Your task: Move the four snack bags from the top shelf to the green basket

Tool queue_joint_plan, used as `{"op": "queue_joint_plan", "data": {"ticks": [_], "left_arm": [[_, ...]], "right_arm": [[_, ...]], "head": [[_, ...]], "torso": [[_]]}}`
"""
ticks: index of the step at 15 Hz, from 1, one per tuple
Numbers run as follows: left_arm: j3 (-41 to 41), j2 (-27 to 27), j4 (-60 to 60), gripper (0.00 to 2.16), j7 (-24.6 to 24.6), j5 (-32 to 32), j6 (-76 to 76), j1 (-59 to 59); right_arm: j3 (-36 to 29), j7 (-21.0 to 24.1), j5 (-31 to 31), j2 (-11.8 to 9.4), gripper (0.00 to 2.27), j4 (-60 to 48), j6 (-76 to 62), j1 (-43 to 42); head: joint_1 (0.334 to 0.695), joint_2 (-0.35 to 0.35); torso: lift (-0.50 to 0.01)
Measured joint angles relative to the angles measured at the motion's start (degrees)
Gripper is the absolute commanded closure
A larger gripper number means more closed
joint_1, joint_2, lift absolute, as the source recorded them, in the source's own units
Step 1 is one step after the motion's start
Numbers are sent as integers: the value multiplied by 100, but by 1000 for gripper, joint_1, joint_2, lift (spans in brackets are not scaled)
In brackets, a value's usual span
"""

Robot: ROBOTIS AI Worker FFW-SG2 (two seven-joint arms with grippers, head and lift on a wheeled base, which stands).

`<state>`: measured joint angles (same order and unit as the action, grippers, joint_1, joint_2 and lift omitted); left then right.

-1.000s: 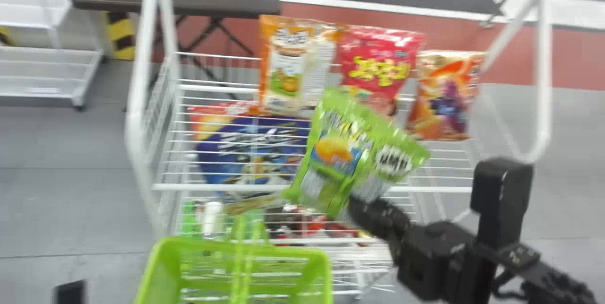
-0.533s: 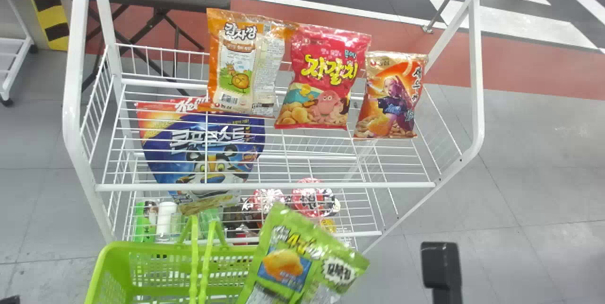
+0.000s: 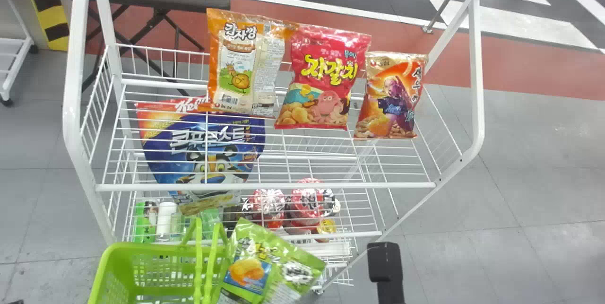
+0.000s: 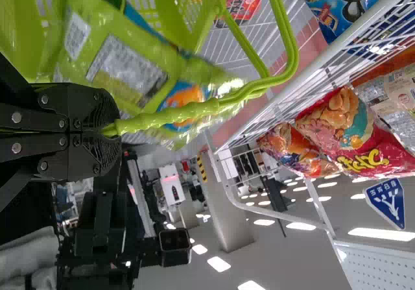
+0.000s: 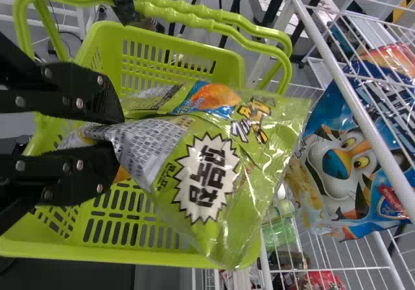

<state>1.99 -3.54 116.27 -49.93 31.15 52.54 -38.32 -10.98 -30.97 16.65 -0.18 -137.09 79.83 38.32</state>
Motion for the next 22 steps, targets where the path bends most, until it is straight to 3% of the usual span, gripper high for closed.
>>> {"op": "queue_joint_plan", "data": {"ticks": [5,8,11,13,16,22], "left_arm": [[-6,7,-8,1730,2,-23,-28,-7],[-61,34,-9,1730,50,-114,-32,3],[-122,38,-23,1730,108,-167,-51,25],[-159,38,-23,1730,130,-214,-55,27],[-194,19,-60,1730,142,-246,-55,66],[-199,-60,-107,1730,159,-208,-73,126]], "right_arm": [[-194,-57,-190,-32,56,-219,-141,-22],[-87,226,-297,2,56,-67,-2035,-216],[387,734,-580,18,56,655,-4303,-926],[779,1188,-871,18,66,1192,-5073,-1540],[1166,1536,-1118,18,80,2027,-5415,-2463],[1552,1558,-1252,18,87,3764,-5453,-4043]], "head": [[695,-350],[695,-350],[695,-309],[695,-283],[695,-227],[695,-146]], "torso": [[0],[0],[0],[0],[0],[0]]}}
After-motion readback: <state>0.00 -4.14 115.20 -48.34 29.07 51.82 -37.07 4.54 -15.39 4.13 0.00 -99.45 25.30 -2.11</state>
